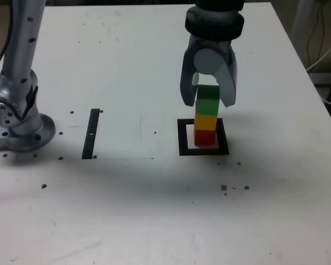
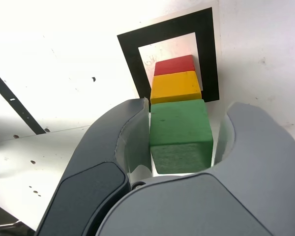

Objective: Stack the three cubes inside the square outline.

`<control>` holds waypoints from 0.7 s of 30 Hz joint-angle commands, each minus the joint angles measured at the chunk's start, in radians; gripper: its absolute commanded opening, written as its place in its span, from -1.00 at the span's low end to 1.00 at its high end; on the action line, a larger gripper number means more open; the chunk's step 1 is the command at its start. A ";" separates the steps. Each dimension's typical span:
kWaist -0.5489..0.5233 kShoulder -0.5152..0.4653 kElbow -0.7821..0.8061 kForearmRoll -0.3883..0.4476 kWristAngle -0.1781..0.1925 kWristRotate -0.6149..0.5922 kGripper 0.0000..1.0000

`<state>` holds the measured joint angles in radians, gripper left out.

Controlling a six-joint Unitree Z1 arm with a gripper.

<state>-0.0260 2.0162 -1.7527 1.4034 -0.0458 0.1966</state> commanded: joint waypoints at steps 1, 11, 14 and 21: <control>0.004 0.002 0.004 -0.005 0.003 0.002 0.99; 0.005 -0.009 0.010 -0.007 0.009 0.000 0.99; 0.005 -0.025 0.015 -0.007 0.016 -0.004 0.99; 0.005 -0.105 0.047 -0.005 0.033 -0.018 0.99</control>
<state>-0.0232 1.9296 -1.7114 1.3980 -0.0146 0.1812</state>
